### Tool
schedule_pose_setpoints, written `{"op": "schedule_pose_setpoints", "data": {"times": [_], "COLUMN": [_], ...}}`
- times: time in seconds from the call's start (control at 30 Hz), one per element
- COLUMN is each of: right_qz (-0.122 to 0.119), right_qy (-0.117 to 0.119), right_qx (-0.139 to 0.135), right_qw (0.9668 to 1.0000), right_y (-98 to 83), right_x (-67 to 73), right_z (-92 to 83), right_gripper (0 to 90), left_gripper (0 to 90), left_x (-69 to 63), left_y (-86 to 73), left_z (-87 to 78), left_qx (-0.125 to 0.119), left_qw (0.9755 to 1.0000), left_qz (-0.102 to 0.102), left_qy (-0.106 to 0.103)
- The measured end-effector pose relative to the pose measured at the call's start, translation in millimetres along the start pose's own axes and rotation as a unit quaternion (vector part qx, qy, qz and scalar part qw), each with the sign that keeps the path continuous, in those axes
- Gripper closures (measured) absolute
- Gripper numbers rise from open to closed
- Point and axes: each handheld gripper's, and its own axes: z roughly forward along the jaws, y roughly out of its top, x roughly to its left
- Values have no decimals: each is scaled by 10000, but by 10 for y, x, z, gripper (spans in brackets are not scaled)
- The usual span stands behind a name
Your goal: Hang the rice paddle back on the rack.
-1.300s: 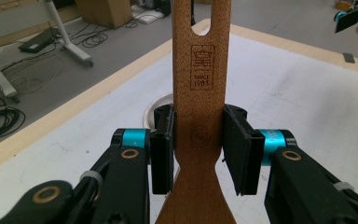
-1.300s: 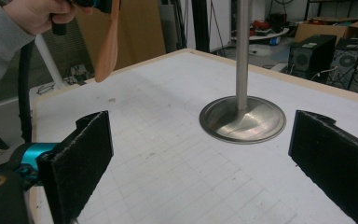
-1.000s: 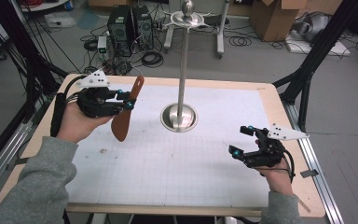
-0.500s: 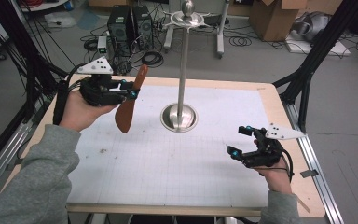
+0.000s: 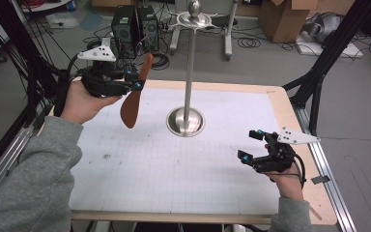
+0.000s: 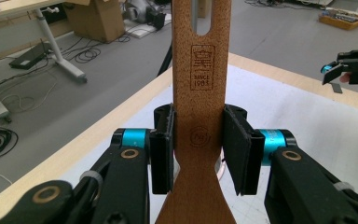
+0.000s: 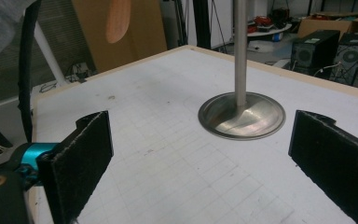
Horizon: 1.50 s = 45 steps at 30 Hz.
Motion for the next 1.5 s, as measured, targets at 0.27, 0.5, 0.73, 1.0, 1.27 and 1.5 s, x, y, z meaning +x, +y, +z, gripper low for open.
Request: {"op": "schedule_pose_setpoints", "data": {"times": [0.27, 0.5, 0.73, 1.0, 1.27, 1.5], "right_qz": [9, 17, 37, 82, 88, 116], "right_qy": [-49, -40, -73, -100, -123, -167], "right_qx": [-34, -10, -39, 15, -26, -101], "right_qw": [10000, 10000, 10000, 9999, 9999, 9997], "right_y": [-1, -4, -6, -18, -37, -37], "right_x": [-16, -18, -31, -47, -61, -71], "right_z": [-33, -32, -58, -68, -101, -157], "right_gripper": [50, 50, 50, 50, 50, 50], "left_gripper": [652, 652, 652, 652, 652, 652], "left_x": [16, 54, 68, 99, 123, 134], "left_y": [119, 250, 351, 464, 553, 655], "left_z": [48, 80, 111, 160, 211, 154], "left_qx": [11, -31, -73, -118, -192, -282], "left_qw": [10000, 9999, 9998, 9997, 9995, 9993], "left_qz": [59, 75, 95, 106, 69, 106], "left_qy": [-79, -108, -155, -209, -261, -222]}}
